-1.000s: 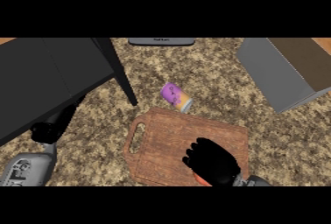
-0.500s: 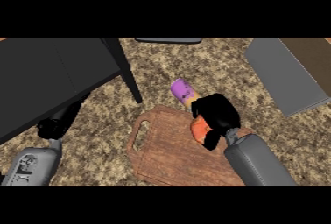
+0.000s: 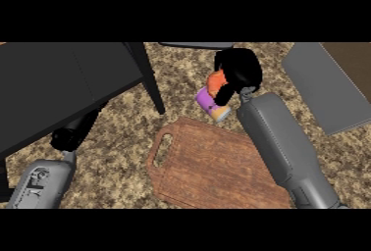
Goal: Pick the squash from the cutting board and place it in the cardboard box
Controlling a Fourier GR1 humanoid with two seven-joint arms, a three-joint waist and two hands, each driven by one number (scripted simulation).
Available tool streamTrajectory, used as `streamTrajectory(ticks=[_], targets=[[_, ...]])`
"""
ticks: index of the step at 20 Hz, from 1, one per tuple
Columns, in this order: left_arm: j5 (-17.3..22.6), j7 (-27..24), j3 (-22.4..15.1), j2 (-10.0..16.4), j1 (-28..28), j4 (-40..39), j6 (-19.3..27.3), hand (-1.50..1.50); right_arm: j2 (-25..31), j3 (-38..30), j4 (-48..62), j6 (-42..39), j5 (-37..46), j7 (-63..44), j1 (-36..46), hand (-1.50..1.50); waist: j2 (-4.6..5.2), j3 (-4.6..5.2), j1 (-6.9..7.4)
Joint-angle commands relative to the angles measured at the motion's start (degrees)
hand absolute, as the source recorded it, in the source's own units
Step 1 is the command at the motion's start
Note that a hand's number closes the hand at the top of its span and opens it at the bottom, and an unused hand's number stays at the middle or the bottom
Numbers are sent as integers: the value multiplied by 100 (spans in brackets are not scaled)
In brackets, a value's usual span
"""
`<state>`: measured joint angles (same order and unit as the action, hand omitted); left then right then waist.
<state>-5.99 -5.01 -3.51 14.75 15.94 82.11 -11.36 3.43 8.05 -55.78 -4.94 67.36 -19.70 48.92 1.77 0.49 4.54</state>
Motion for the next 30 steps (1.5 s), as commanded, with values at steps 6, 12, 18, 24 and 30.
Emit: streamTrajectory(ticks=[6, 12, 18, 24, 30], targets=[[-84, -293, 74, -18, -92, -8, 115, 0, 107, -804, 991, 1231, 327, -905, 1583, 150, -108, -45, -230], [-38, -57, 64, 42, -172, 355, 55, 0, 580, -1546, 1308, 2118, 415, -1844, 2025, 150, -118, -50, -201], [-22, 4, 102, 26, -187, 456, 61, 0, 1324, -2128, 1967, 2510, 196, -1709, 2212, 150, -118, -52, -247], [-86, -219, 128, 40, -285, 361, 42, 0, 1949, -2164, 2921, 2268, 333, -1358, 2301, 150, -98, -49, -233], [1, -52, 267, 130, -67, 262, -29, 0, 2517, -2614, 3611, 957, -275, -717, 2033, 150, -97, -55, -295]])
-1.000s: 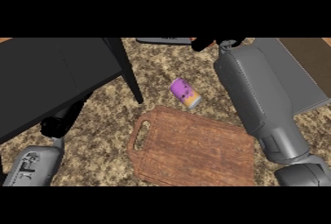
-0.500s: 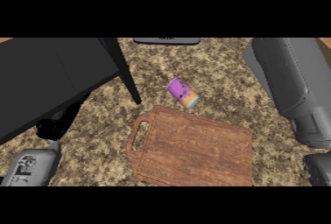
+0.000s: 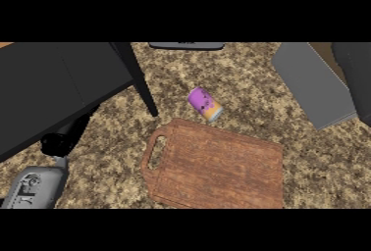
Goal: Pick the squash from the cutting board and place it in the cardboard box
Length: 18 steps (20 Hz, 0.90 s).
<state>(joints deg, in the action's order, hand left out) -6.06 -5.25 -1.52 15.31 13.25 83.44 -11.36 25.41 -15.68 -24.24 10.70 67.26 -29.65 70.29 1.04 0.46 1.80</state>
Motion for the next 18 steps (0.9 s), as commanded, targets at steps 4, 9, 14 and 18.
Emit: streamTrajectory(ticks=[4, 9, 14, 18], targets=[[68, 129, 81, 66, 182, 232, -85, 0, 583, -339, 839, -1042, -365, 559, -46, 150, -19, -52, 38], [101, 131, 74, 76, -19, 502, -111, 0, 966, -376, 1192, -1740, -443, 923, -433, 150, -42, -54, 36], [35, 158, 80, -16, 211, 322, -29, 0, 1074, -533, 1234, -2427, -751, 1825, -459, -150, -55, -54, -42], [-42, -48, 87, -16, 69, 300, 28, 0, 960, -798, 845, -1781, -1084, 2669, -618, -150, -66, -56, -58]])
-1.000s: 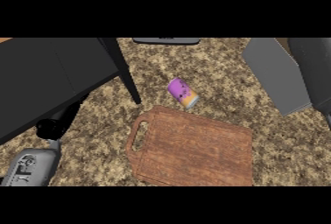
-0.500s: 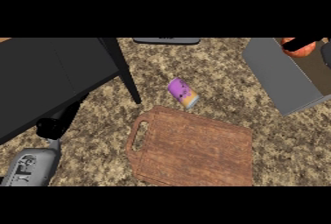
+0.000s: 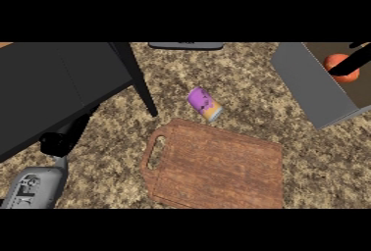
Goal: Pick the squash from the cutting board and place it in the cardboard box
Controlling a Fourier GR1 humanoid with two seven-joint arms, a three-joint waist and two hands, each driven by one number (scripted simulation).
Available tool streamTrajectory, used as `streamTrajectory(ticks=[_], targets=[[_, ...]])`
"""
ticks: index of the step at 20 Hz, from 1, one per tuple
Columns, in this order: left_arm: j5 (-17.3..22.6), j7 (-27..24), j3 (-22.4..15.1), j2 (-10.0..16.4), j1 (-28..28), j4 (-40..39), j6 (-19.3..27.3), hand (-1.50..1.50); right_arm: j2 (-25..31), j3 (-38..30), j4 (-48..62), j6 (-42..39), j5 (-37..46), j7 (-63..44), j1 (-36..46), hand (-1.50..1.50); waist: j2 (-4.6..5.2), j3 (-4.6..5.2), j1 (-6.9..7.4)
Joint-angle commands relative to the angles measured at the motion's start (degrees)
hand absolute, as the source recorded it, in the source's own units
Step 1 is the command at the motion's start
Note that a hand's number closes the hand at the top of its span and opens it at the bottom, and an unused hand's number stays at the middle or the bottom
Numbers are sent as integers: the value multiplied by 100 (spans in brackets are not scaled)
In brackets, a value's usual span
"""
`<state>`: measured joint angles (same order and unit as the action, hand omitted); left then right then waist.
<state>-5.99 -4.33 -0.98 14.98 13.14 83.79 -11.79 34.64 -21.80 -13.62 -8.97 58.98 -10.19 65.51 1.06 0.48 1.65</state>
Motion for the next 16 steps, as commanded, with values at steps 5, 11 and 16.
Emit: streamTrajectory(ticks=[5, 11, 16], targets=[[25, -174, 72, 17, 39, 133, 28, 0, -186, -1753, -683, 1357, -1786, 1089, 89, -150, -108, -92, -101], [-16, -102, 18, 5, 132, 239, 24, 0, -42, -2899, -744, 1950, -2861, 1395, -213, -150, -44, -71, -35], [33, -5, 160, 198, 371, 157, -122, 0, 125, -3280, -719, 2142, -3270, 2209, -828, -150, -16, -68, -20]])
